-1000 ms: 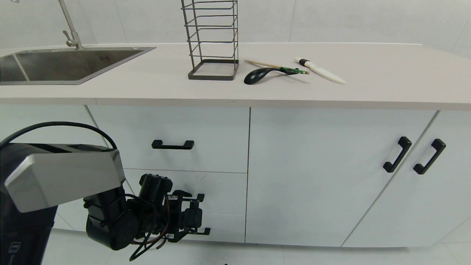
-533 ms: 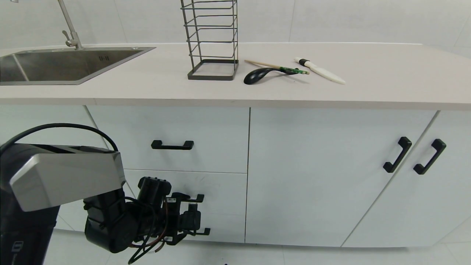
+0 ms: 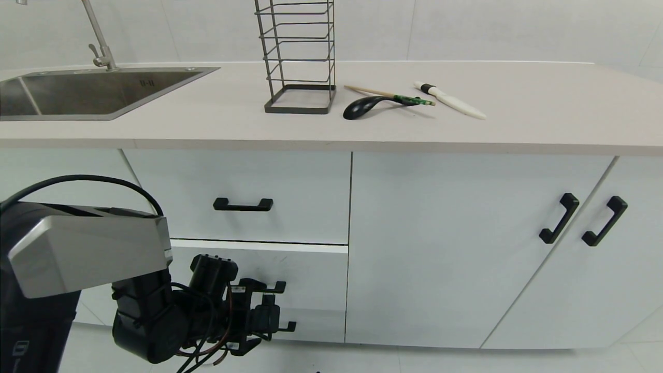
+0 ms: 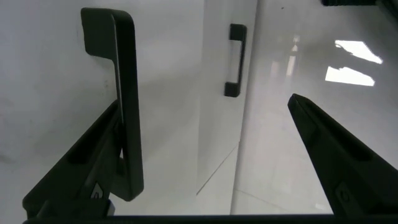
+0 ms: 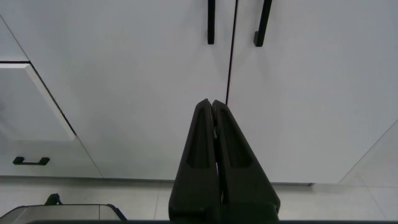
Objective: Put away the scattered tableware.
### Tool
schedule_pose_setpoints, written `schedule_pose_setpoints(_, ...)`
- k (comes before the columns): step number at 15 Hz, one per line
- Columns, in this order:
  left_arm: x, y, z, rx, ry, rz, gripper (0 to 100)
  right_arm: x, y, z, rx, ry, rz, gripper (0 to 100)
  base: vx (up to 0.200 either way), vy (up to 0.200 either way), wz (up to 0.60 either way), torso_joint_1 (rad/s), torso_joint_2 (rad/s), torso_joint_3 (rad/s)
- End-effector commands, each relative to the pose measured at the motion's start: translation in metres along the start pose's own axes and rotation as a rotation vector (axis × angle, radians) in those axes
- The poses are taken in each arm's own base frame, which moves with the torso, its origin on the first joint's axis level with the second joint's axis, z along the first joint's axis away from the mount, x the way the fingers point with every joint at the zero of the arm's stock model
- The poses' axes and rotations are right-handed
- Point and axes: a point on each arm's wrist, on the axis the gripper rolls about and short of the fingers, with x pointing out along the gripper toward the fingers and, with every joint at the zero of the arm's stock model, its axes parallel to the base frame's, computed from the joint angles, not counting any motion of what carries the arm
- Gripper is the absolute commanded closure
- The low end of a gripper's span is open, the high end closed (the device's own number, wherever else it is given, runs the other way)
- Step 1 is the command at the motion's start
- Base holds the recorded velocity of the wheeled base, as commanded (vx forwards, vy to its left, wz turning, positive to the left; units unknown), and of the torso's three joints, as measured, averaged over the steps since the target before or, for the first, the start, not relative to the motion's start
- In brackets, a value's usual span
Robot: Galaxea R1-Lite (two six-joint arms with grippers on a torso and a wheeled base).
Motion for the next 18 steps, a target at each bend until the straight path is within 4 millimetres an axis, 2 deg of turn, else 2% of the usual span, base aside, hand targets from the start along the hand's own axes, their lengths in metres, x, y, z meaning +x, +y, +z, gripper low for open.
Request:
schedule_pose_setpoints(1,0.0,0.0,0.0,0.001,-0.001,0.0,0,0.0,0.0,0.0,0.0,0.001,0.001,100,0.0,0.0,0.0,0.0,0.0,0.0)
schedule_pose_setpoints(12,-0.025,0.0,0.011,0.032,-0.051,0.024,0,0.0,0.0,0.0,0.0,0.001,0.001,100,0.0,0.0,0.0,0.0,0.0,0.0)
schedule_pose_setpoints(18,-0.07,-0.006,0.021,0.051,-0.104,0.069,0,0.0,0.0,0.0,0.0,0.001,-0.001,100,0.0,0.0,0.0,0.0,0.0,0.0)
